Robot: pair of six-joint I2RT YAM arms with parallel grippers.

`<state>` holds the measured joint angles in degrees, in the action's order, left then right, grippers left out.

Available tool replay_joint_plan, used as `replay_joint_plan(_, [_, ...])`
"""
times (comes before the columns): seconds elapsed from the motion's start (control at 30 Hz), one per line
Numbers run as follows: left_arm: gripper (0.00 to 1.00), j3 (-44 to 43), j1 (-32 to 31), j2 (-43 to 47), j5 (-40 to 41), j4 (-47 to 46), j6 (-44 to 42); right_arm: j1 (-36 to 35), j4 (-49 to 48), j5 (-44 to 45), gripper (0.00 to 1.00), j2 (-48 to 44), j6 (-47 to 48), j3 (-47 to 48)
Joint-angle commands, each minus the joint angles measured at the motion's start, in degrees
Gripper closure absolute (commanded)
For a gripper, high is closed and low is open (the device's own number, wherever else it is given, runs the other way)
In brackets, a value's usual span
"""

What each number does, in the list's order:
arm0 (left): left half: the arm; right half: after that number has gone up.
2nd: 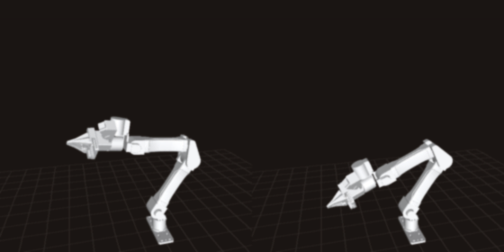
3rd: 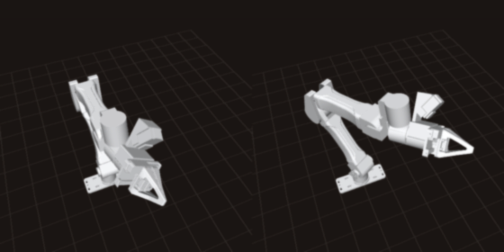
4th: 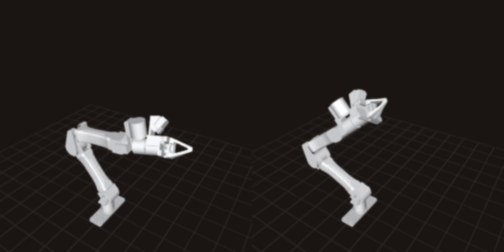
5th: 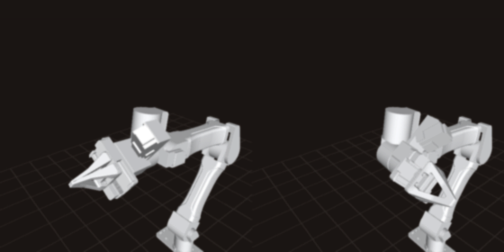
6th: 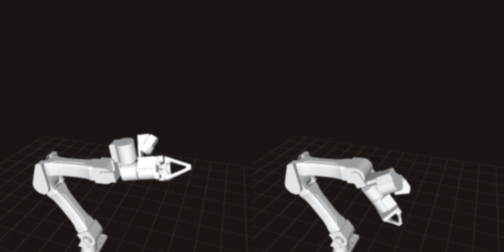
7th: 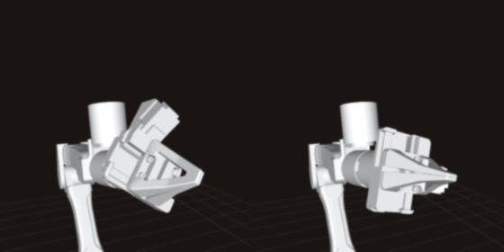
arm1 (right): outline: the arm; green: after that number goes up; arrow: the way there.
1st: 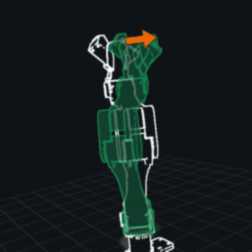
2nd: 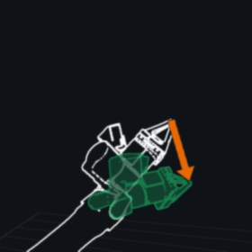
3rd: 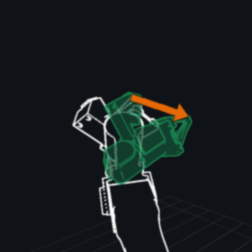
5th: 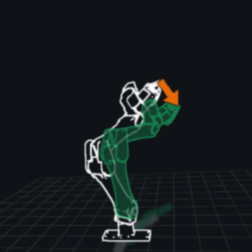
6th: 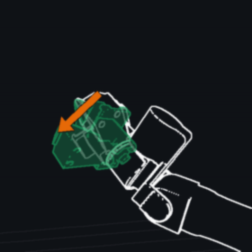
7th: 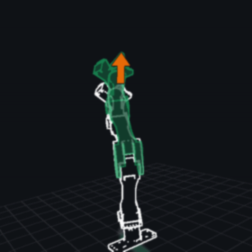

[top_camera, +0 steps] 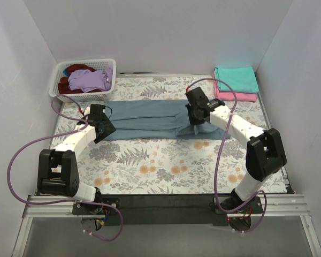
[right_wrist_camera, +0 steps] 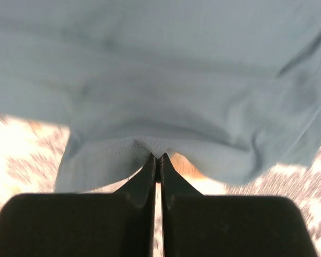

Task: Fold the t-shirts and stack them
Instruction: Fold the tshirt

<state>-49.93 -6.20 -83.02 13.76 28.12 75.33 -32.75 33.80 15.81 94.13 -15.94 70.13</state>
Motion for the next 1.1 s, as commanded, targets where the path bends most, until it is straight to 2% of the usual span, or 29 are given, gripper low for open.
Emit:
replay_joint_plan(0.0, [0.39,-1.04,-0.13,0.76,0.83,-0.78,-0.71,3.03,-0.32,3.61,0.99,3.42,4.86,10.36])
replay_joint_plan(0.2, [0.39,-1.04,-0.13,0.32,0.74,-0.78,-0.97,6.55,-1.36,3.35,0.99,13.97,9.17,24.5])
replay_joint_plan(0.5, [0.4,-1.13,-0.13,-1.0,0.3,-0.78,-1.06,10.87,-5.06,0.37,0.97,25.13,9.97,35.51])
replay_joint_plan(0.53, [0.39,-1.22,-0.13,-1.17,0.22,-0.7,-1.15,11.04,-5.32,-0.34,0.91,26.18,10.06,36.13])
replay_joint_plan(0.57, [0.39,-1.22,-0.22,-1.44,0.13,-0.78,-1.15,11.48,-5.59,-1.13,0.79,26.63,9.97,37.18])
replay_joint_plan(0.6, [0.4,-1.22,-0.13,-1.61,-0.05,-0.7,-1.15,11.66,-5.59,-2.7,0.74,27.16,9.62,37.53])
replay_joint_plan(0.63, [0.39,-1.31,-0.13,-1.7,0.04,-0.7,-1.15,11.83,-5.5,-3.24,0.63,27.25,9.09,37.63])
replay_joint_plan(0.73, [0.39,-1.31,-0.13,-1.97,-0.14,-0.7,-1.06,12.89,-5.59,-5.26,0.47,25.42,7.25,36.58])
replay_joint_plan(0.87, [0.39,-1.66,-0.13,-2.23,-0.31,-0.7,-0.89,16.65,-9.6,-11.84,0.45,16.55,3.04,25.7])
replay_joint_plan(0.9, [0.4,-1.92,-0.13,-2.4,0.12,-0.7,-0.63,17.54,-11.37,-15.34,0.45,14.18,1.89,17.76])
replay_joint_plan(0.97, [0.4,-3.24,-0.13,-3.11,1.71,-0.26,-0.45,19.56,-17.67,-20.01,0.46,6.53,-1.87,9.54])
replay_joint_plan(1.0, [0.4,-3.94,-0.13,-3.37,1.97,-0.08,-0.1,21.74,-19.89,-24.38,0.46,4.16,-3.03,0.8])
replay_joint_plan(1.07, [0.42,-5.52,-0.13,-4.68,2.06,0.71,-0.01,25.52,-25.5,-28.01,0.47,-1.82,-6.1,-6.54])
